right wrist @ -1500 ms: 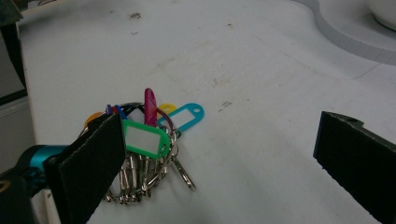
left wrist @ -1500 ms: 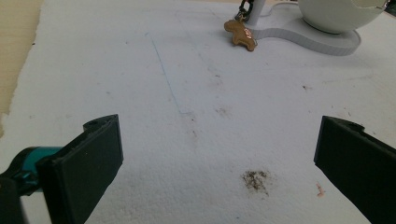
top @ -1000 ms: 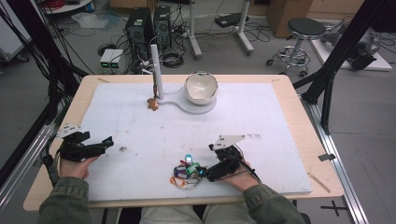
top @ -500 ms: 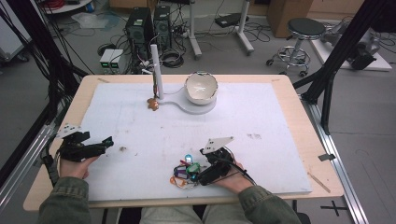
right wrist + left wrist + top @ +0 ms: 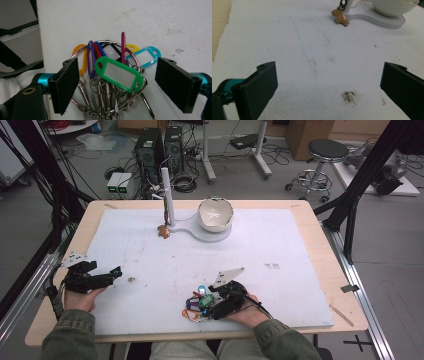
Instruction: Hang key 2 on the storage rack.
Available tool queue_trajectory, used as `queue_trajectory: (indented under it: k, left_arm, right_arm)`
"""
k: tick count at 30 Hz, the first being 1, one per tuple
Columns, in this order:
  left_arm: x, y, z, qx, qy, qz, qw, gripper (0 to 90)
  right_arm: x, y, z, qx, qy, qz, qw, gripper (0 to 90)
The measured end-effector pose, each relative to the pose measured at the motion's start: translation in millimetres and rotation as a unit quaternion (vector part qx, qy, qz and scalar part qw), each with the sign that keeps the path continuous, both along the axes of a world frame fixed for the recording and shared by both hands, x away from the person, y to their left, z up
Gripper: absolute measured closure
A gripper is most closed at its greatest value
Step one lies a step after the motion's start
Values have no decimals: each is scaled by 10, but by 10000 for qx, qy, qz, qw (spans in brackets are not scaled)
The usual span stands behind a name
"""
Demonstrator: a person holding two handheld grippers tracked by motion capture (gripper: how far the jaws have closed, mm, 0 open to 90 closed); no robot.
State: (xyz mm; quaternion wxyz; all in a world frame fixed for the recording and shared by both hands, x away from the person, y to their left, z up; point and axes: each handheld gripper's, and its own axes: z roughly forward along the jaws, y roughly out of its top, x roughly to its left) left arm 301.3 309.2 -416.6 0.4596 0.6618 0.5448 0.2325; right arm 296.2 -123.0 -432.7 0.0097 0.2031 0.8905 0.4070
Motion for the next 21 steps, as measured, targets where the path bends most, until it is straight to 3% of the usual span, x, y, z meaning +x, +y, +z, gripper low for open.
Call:
queue_trajectory:
  k: [5, 8, 12, 15, 21]
  left_arm:
    - [-2, 6, 1, 0, -10, 21, 10000, 17]
    - [-1, 3, 0, -4, -8, 12, 10000, 17]
    - [1, 8, 1, -6, -10, 14, 10000, 17]
    - [2, 6, -1, -7, -11, 11, 10000, 17]
    - [0, 2, 1, 0, -12, -2, 10000, 17]
  right_arm:
    - [-6, 20, -23, -111, -23, 8, 9999, 302]
    - [-1, 14, -22, -145, -27, 9, 9999, 402]
    - [-9, -13, 9, -233, -129, -46, 9996, 607]
    - [-5, -39, 47, -200, -141, 75, 9997, 711]
    - [-4, -45, 87, -73, -54, 172, 9998, 794]
